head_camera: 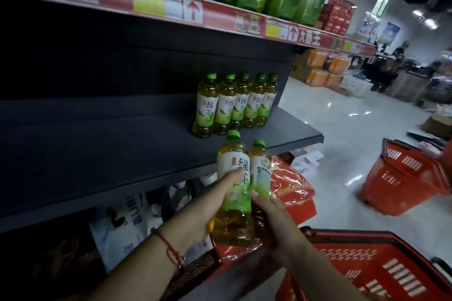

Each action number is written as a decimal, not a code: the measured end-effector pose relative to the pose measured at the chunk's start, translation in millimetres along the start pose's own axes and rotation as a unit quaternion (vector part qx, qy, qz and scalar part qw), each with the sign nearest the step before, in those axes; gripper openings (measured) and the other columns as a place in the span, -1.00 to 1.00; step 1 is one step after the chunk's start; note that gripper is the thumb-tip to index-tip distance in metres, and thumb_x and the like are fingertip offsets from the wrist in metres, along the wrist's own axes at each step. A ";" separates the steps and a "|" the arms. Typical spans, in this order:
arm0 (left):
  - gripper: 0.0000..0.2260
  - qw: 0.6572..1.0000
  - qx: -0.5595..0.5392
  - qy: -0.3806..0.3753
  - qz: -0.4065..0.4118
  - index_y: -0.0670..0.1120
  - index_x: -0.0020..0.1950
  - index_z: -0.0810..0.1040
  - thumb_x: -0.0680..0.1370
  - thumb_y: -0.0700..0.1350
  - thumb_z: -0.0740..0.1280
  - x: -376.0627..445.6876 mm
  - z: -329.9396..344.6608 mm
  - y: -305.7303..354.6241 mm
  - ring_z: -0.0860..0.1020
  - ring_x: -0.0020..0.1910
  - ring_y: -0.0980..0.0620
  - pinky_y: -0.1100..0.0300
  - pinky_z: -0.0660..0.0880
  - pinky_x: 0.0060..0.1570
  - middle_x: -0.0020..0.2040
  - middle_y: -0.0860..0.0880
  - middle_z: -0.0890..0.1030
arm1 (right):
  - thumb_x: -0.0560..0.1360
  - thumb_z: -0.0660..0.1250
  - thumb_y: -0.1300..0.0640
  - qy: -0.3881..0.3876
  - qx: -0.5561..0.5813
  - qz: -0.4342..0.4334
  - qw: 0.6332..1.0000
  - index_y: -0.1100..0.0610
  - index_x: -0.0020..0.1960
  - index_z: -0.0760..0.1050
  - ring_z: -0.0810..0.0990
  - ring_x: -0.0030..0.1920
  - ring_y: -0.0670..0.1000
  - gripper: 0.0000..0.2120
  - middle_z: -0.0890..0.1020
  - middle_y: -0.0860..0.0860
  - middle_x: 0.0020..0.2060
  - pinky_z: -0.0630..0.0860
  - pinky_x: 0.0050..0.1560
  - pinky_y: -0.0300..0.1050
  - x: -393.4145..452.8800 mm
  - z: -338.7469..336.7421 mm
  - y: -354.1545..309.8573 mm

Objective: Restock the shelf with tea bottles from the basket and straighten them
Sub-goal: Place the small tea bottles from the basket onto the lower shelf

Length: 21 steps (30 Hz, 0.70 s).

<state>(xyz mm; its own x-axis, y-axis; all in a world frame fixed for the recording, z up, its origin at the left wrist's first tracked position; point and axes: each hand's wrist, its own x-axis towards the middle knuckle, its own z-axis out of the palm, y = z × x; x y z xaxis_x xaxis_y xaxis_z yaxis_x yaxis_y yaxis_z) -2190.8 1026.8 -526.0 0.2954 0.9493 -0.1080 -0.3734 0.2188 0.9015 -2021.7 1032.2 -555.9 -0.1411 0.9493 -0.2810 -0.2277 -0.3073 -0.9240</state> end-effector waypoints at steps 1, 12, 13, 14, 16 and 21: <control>-0.60 0.997 0.075 -0.001 -0.005 -0.13 0.38 0.44 0.58 0.00 0.28 -11.1 -5.2 0.4 0.59 0.10 -0.11 0.15 0.52 0.02 0.13 -0.20 0.61 | 0.43 0.45 0.02 0.007 0.001 -0.012 1.000 0.16 0.32 0.48 0.66 0.12 0.26 -0.50 0.68 0.21 0.12 0.57 0.16 0.22 5.4 -0.2 0.5; -0.27 0.958 0.103 0.267 0.014 0.02 0.11 0.56 0.09 0.42 0.45 81.6 -114.4 -26.4 0.53 -0.11 0.17 0.27 0.40 -0.17 0.06 0.01 0.62 | 0.58 0.31 -0.07 0.024 -0.087 -0.081 0.993 0.01 0.33 0.45 0.69 0.05 0.10 -0.64 0.66 0.10 0.10 0.65 -0.13 -0.10 71.2 36.9 -37.1; -0.32 0.955 0.094 0.280 0.023 0.05 0.10 0.56 0.12 0.40 0.47 69.2 -102.4 -7.2 0.56 -0.11 0.20 0.28 0.40 -0.21 -0.03 0.08 0.63 | 0.57 0.33 -0.02 0.016 -0.100 -0.088 0.991 0.00 0.29 0.46 0.68 0.03 0.07 -0.68 0.66 0.07 0.08 0.61 -0.20 -0.18 77.9 42.2 -40.9; -0.46 0.952 0.087 0.295 0.010 0.08 0.09 0.55 0.24 0.32 0.48 59.0 -87.6 11.0 0.57 -0.12 0.19 0.27 0.40 -0.23 -0.08 0.11 0.62 | 0.56 0.35 0.02 0.011 -0.112 -0.095 0.989 0.01 0.25 0.48 0.67 0.01 0.05 -0.73 0.66 0.06 0.06 0.60 -0.22 -0.21 85.1 48.6 -44.5; -0.68 0.956 0.074 0.279 0.042 0.08 0.11 0.48 0.42 0.11 0.45 51.9 -79.0 22.5 0.57 -0.14 0.11 0.24 0.40 -0.26 -0.10 0.08 0.60 | 0.55 0.39 0.10 0.017 -0.126 -0.113 0.985 0.01 0.18 0.48 0.65 0.03 0.07 -0.78 0.64 0.07 0.05 0.64 -0.10 -0.05 103.4 63.9 -48.3; -0.85 0.946 0.027 0.311 0.082 0.11 -0.09 0.52 0.42 0.02 0.47 61.9 -88.4 26.5 0.57 -0.22 0.14 0.28 0.47 -0.32 -0.18 0.12 0.63 | 0.48 0.49 0.16 0.059 -0.163 -0.197 0.965 0.04 0.22 0.35 0.61 0.12 0.07 -0.58 0.58 0.07 0.11 0.61 0.12 0.04 153.9 91.8 -37.6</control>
<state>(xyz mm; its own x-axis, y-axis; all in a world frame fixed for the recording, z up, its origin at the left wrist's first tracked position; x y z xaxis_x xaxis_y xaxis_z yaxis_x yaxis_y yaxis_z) -2260.2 1111.4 -545.8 -0.3446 0.9221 -0.1758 -0.3186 0.0613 0.9459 -2123.3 1183.8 -540.6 0.0099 0.9950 0.0997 0.0759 0.0987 -0.9922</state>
